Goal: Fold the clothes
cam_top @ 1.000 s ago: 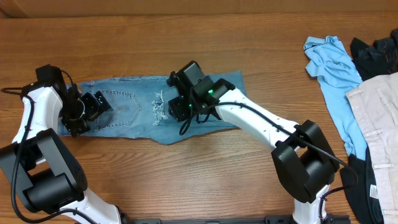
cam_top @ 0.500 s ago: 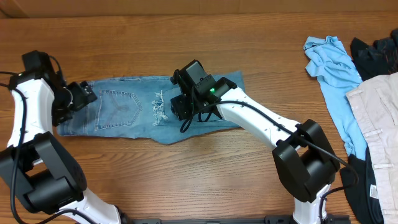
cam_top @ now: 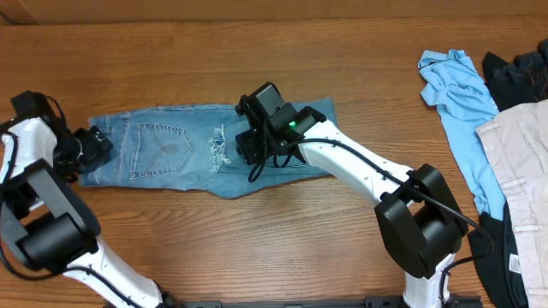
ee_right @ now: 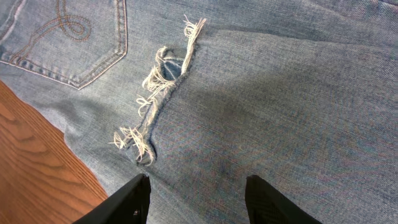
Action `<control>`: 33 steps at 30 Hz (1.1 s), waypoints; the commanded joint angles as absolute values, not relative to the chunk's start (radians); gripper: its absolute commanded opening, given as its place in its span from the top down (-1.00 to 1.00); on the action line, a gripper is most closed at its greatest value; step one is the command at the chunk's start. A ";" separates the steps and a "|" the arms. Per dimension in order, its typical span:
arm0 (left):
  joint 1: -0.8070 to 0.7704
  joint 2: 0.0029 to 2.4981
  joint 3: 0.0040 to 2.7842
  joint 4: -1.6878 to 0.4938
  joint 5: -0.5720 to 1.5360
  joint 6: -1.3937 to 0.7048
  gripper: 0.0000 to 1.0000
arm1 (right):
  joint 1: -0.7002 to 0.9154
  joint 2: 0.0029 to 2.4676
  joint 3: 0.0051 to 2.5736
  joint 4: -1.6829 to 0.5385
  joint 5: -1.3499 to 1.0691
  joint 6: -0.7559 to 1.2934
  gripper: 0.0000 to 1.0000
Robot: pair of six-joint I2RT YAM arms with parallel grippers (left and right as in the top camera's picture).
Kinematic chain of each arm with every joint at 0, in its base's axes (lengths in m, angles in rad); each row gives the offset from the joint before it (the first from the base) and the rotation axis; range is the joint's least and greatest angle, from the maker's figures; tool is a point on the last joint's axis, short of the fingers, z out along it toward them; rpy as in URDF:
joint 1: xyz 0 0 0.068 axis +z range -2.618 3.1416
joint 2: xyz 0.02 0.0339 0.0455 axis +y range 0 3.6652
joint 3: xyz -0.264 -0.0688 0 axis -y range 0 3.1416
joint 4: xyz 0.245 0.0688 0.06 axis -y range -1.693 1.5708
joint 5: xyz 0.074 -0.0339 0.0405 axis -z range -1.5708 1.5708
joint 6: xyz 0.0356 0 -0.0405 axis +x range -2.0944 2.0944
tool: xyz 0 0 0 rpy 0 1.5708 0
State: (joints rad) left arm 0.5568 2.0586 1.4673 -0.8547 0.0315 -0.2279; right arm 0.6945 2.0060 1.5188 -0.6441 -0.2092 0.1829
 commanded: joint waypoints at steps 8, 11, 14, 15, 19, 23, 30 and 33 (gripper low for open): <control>0.556 2.256 1.488 -0.799 0.165 -0.171 -1.00 | 0.696 2.009 1.525 -0.638 -0.199 0.187 -0.06; 0.555 2.263 1.488 -0.779 0.282 -0.099 -0.69 | 0.696 2.009 1.525 -0.637 -0.199 0.187 -0.06; 0.555 2.265 1.488 -0.777 0.289 -0.093 -0.46 | 0.696 2.009 1.525 -0.637 -0.199 0.187 -0.06; 0.555 2.265 1.488 -0.778 0.289 -0.086 -0.38 | 0.696 2.009 1.525 -0.637 -0.199 0.187 -0.06; 0.555 2.265 1.488 -0.778 0.289 -0.081 0.03 | 0.696 2.009 1.525 -0.638 -0.199 0.187 -0.06; 0.557 2.265 1.488 -0.778 0.289 -0.082 0.90 | 0.696 2.009 1.525 -0.638 -0.199 0.187 -0.06; 0.608 2.261 1.631 -0.916 0.289 -0.081 0.92 | 0.676 2.003 1.546 -0.639 -0.203 0.245 -0.03; 0.667 2.261 1.811 -1.057 0.297 -0.086 0.92 | 0.593 1.976 1.561 -0.651 -0.201 0.261 -0.05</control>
